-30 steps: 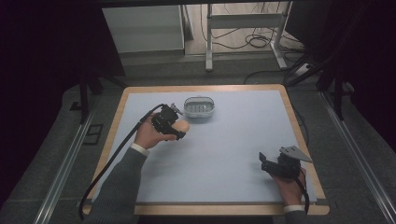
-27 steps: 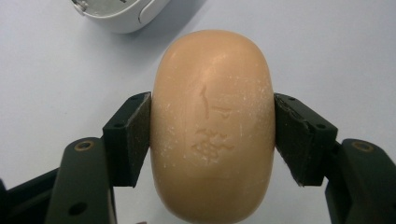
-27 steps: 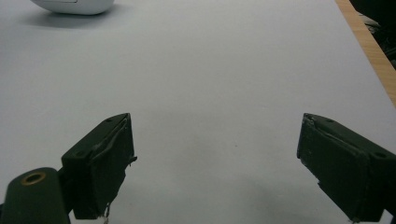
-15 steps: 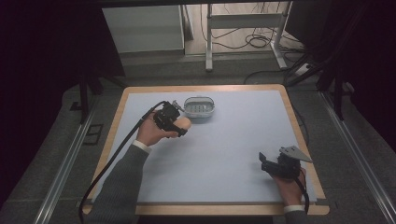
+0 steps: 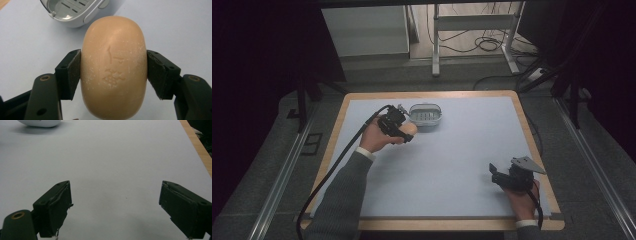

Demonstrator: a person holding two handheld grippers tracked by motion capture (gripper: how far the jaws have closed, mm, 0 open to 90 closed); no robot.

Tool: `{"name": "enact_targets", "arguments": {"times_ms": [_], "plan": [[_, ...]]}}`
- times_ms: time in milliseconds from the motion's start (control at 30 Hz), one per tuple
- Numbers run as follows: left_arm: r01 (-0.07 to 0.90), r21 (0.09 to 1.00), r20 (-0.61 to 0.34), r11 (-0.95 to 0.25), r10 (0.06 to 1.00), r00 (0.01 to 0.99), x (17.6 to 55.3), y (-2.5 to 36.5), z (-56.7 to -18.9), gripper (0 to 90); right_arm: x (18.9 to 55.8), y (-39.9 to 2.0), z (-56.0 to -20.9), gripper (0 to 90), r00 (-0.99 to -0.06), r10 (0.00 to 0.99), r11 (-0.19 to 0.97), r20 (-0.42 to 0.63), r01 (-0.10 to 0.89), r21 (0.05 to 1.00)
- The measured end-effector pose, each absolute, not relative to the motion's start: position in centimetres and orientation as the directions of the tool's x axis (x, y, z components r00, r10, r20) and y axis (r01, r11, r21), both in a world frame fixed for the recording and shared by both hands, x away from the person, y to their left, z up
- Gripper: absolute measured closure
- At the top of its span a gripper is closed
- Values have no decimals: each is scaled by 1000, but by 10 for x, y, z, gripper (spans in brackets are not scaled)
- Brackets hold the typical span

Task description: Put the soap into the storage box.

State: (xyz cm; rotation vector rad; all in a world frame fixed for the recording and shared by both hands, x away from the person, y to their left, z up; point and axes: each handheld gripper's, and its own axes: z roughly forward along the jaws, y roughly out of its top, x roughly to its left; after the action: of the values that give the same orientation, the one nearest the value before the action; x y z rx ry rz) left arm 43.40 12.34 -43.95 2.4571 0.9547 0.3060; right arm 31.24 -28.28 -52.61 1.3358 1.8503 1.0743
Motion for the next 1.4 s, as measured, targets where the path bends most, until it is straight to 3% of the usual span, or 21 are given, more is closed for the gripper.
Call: {"name": "enact_targets", "arguments": {"times_ms": [1400], "plan": [[578,492,28,-651,675,737,476,105,-441,328,312,-283,-526,109,-306,952,163,-17,457,875]]}}
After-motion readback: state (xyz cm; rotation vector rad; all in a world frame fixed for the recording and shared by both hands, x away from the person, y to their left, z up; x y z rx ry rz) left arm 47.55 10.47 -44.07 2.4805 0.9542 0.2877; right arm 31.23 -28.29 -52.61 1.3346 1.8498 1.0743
